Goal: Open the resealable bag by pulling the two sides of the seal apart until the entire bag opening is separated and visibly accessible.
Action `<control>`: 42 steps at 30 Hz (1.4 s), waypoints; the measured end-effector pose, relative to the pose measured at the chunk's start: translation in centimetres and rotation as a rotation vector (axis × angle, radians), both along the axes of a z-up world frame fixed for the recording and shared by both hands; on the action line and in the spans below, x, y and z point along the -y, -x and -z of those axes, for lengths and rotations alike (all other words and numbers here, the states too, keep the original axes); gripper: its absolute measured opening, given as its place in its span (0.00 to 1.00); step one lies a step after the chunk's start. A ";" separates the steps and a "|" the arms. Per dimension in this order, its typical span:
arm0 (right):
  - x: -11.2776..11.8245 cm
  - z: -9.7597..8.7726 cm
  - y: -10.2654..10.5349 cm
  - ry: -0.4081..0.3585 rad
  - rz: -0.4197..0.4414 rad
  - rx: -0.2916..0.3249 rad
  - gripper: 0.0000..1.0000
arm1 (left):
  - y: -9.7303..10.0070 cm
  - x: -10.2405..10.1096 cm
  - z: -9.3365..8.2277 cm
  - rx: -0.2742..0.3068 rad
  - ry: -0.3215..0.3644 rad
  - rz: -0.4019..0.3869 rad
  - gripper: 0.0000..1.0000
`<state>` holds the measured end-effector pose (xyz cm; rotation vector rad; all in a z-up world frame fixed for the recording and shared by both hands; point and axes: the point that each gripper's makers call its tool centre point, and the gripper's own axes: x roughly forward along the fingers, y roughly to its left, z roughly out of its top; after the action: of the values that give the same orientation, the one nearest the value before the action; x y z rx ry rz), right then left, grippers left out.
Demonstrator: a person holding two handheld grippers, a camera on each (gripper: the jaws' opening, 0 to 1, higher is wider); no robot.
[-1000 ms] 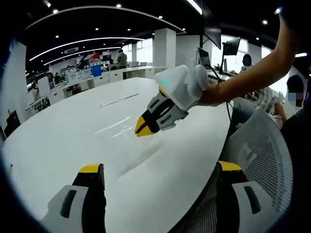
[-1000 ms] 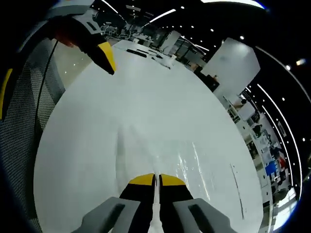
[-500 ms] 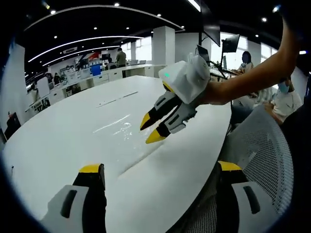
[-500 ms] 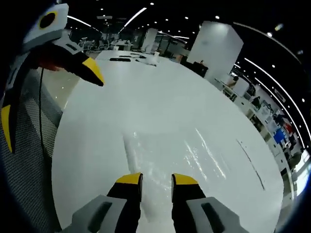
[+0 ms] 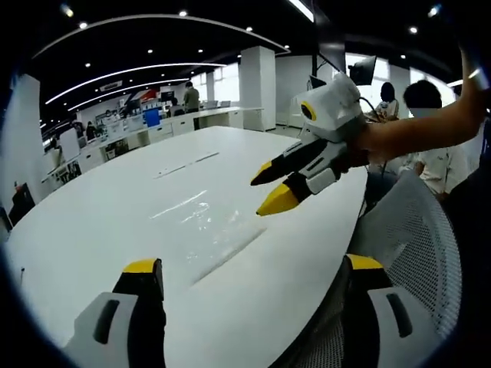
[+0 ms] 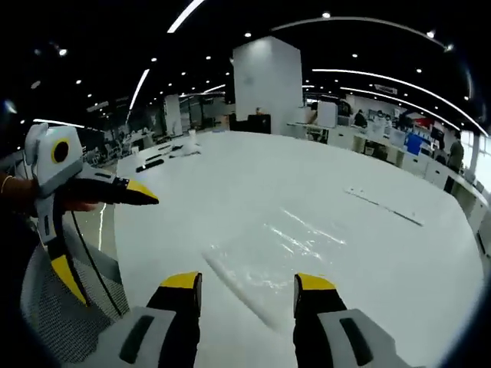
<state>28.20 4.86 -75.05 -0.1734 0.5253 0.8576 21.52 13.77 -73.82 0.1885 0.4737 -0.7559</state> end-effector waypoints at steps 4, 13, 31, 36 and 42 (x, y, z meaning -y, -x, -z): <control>1.0 -1.0 0.8 -0.045 0.047 -0.004 0.61 | -0.1 -0.3 -0.4 0.012 0.001 -0.008 0.96; 2.4 -1.7 3.3 -0.056 0.087 0.004 0.73 | 0.2 -1.4 -1.2 0.015 0.023 -0.033 0.96; 2.9 -2.5 6.8 -0.121 0.159 0.025 0.93 | 1.2 -3.5 -1.3 0.037 0.023 -0.074 0.98; 2.9 -1.9 7.3 -0.111 0.167 -0.004 0.91 | 1.4 -3.8 -1.0 0.031 0.013 -0.087 0.97; 3.0 -1.8 7.5 -0.111 0.168 -0.003 0.91 | 1.6 -3.7 -1.1 0.024 0.021 -0.084 0.96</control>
<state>20.73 1.83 -73.20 -0.0261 0.4865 0.7211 19.97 17.49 -72.68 0.1572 0.4485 -0.6757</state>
